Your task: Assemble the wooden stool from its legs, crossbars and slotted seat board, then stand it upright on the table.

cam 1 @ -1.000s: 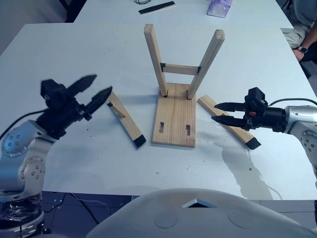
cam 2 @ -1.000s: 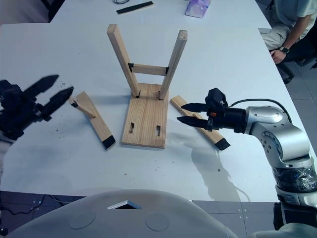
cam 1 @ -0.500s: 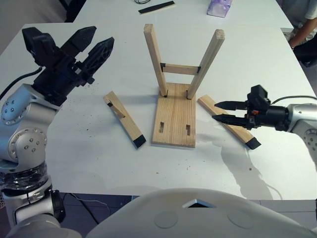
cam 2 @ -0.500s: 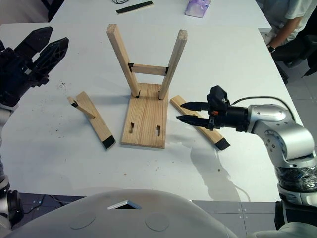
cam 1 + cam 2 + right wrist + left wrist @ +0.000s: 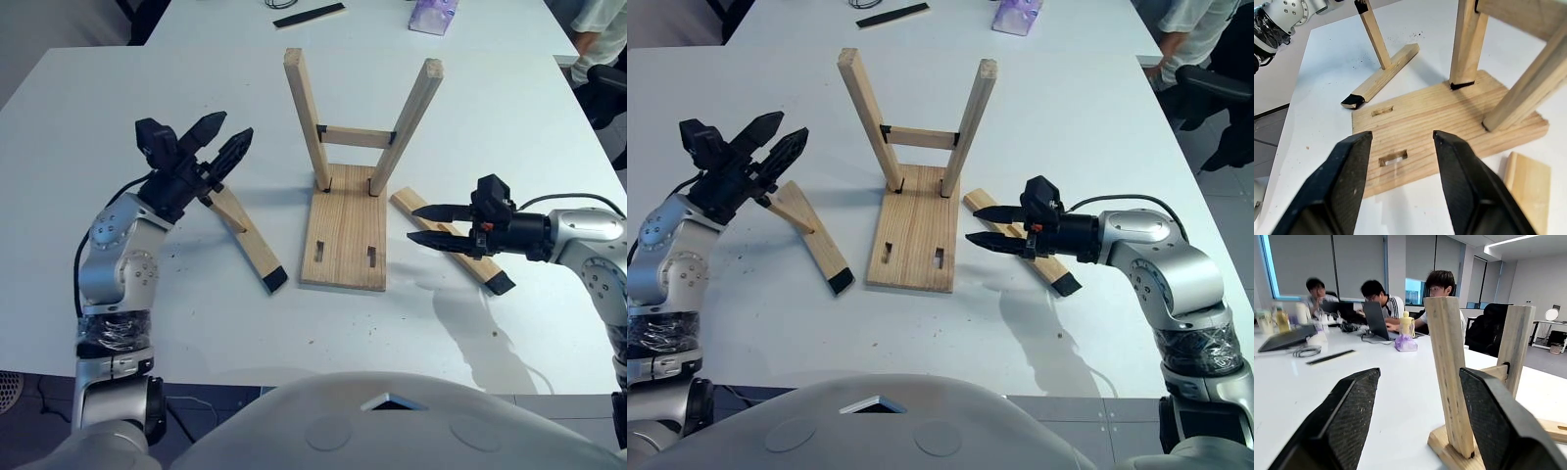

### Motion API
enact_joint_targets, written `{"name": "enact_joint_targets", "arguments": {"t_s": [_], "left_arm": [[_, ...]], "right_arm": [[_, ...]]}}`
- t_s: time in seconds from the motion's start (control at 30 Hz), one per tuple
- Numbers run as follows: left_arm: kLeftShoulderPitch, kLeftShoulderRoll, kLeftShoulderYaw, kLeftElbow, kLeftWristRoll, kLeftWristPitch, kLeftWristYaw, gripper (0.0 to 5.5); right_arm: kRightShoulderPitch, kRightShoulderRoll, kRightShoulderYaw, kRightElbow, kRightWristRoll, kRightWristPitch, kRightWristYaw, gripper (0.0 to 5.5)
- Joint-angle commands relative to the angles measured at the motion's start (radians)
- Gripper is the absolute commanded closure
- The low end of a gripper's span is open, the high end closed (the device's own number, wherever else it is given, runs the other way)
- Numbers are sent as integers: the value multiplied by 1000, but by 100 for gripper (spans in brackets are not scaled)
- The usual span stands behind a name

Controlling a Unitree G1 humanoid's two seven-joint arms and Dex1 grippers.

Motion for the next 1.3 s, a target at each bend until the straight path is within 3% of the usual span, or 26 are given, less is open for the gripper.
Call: {"name": "enact_joint_targets", "arguments": {"t_s": [0.03, 0.13, 0.3, 0.4, 0.57, 0.83, 1.0, 1.3], "left_arm": [[-125, 139, 115, -234, -132, 150, 85, 252], [-70, 184, 90, -386, -136, 235, 121, 252], [207, 154, -122, -642, -55, 359, 246, 252], [405, 107, -225, -599, 88, 314, 289, 252], [515, 75, -356, -433, 297, 181, 261, 252], [655, 251, -281, -392, 366, 150, 74, 252], [682, 358, -151, -337, 370, 107, -51, 252], [547, 363, 58, -435, 221, 213, -88, 252]], "right_arm": [[20, -6, -24, -33, 14, 18, -25, 321], [41, 9, -32, -54, 20, 24, -52, 321], [65, 16, -41, -67, 25, 27, -73, 321], [95, 20, -45, -66, 20, 17, -75, 321], [76, 37, -23, -40, 5, 1, -80, 321], [149, 45, -64, -70, 7, -18, -102, 321], [210, 62, -73, -106, 9, -28, -137, 321], [247, 68, -97, -123, 13, -31, -156, 321]]}}
